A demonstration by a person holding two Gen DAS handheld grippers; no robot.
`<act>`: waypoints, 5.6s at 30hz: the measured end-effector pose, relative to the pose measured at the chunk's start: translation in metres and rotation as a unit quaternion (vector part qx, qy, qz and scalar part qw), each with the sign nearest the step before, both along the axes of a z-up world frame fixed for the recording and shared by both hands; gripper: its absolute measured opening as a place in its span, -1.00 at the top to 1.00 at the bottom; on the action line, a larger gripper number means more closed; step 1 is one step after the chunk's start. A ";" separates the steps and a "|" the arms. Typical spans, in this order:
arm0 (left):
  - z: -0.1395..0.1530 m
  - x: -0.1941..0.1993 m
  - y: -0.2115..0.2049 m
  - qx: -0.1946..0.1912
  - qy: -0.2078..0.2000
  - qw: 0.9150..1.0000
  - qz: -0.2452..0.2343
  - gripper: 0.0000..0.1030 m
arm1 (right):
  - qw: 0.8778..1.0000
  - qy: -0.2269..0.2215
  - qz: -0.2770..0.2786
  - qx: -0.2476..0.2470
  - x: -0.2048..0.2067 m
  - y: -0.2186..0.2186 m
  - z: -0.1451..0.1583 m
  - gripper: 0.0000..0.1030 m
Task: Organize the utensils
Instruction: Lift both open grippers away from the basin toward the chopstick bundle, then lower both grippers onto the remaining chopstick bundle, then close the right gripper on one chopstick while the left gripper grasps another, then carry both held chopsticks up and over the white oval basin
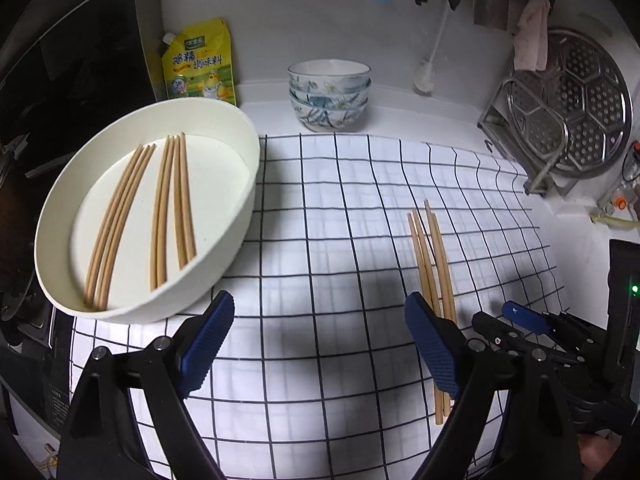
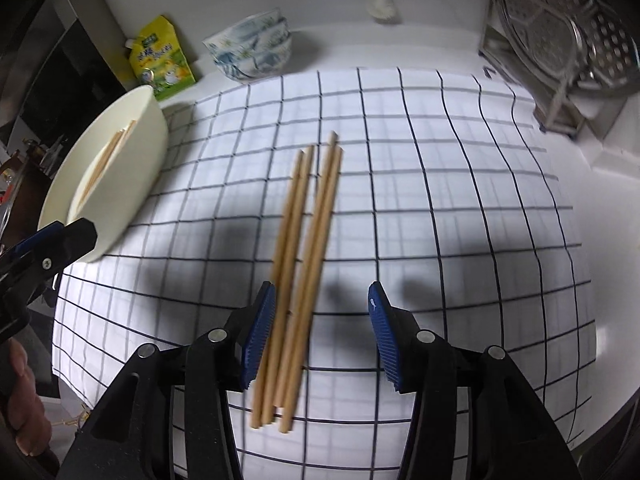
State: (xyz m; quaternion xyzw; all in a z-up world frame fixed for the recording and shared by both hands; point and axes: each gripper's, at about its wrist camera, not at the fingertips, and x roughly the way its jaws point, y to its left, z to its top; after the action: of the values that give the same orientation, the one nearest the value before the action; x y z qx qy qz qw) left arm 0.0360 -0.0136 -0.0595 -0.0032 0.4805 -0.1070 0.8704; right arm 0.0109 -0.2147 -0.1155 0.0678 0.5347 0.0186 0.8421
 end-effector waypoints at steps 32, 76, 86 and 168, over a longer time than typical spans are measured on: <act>-0.036 -0.002 -0.032 0.034 0.043 0.998 -0.018 -0.66 | 0.999 0.005 0.035 -0.033 -0.009 0.009 -0.029 0.12; -0.054 0.006 -0.042 0.049 0.058 0.997 -0.021 -0.66 | 0.998 0.002 0.038 -0.043 -0.007 0.009 -0.031 0.28; -0.069 0.007 -0.062 0.039 0.066 0.997 -0.032 -0.66 | 0.999 -0.001 0.019 -0.037 -0.012 -0.020 -0.030 0.87; 0.038 0.073 0.083 -0.026 -0.037 0.999 0.002 0.86 | 0.991 -0.108 0.062 0.052 0.089 0.113 0.079 0.87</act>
State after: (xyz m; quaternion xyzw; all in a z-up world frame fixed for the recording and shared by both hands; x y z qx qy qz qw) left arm 0.1090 0.0689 -0.0210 -0.0224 0.4452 -0.1179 0.8874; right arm 0.0995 -0.1014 -0.0361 0.0753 0.4417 0.1060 0.8877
